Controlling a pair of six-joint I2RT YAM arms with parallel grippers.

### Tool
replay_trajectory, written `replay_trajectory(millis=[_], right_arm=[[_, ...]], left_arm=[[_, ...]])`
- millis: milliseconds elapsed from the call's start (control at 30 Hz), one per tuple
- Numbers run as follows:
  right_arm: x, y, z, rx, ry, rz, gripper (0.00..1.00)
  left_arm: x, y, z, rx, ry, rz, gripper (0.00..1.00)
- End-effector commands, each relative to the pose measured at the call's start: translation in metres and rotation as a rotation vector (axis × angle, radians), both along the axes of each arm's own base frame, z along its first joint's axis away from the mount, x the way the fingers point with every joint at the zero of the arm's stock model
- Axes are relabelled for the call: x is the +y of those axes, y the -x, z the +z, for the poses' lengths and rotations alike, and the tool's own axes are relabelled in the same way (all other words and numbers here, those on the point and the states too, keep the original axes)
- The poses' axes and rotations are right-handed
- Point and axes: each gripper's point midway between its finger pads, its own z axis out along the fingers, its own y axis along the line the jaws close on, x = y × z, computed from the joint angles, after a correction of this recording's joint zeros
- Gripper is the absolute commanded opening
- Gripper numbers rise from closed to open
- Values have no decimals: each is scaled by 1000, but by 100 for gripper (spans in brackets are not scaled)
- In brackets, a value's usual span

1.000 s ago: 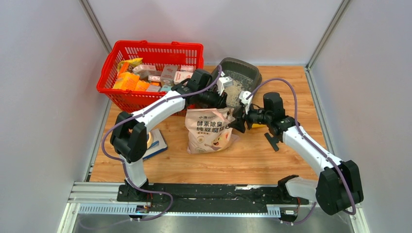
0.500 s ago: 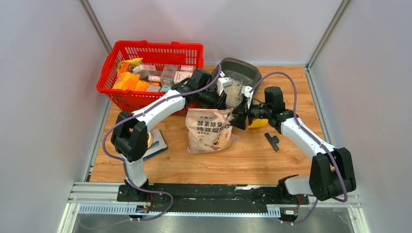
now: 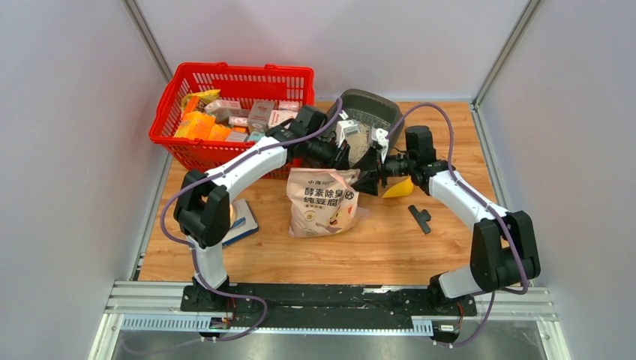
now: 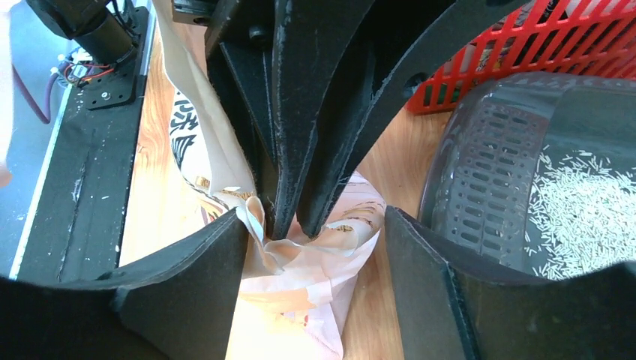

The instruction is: Fill the litter box with clean litter

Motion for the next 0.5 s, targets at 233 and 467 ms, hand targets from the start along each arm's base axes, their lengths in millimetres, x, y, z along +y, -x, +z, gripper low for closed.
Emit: replay_trajectory(millis=[233,467], right_arm=[[11,4,19,101,-117,50,54],[16,10,15,197,-141,33,63]], left_arm=[[3,-7,22,-12,64,-19,24],[4,-10,23,-18,76,-20,23]])
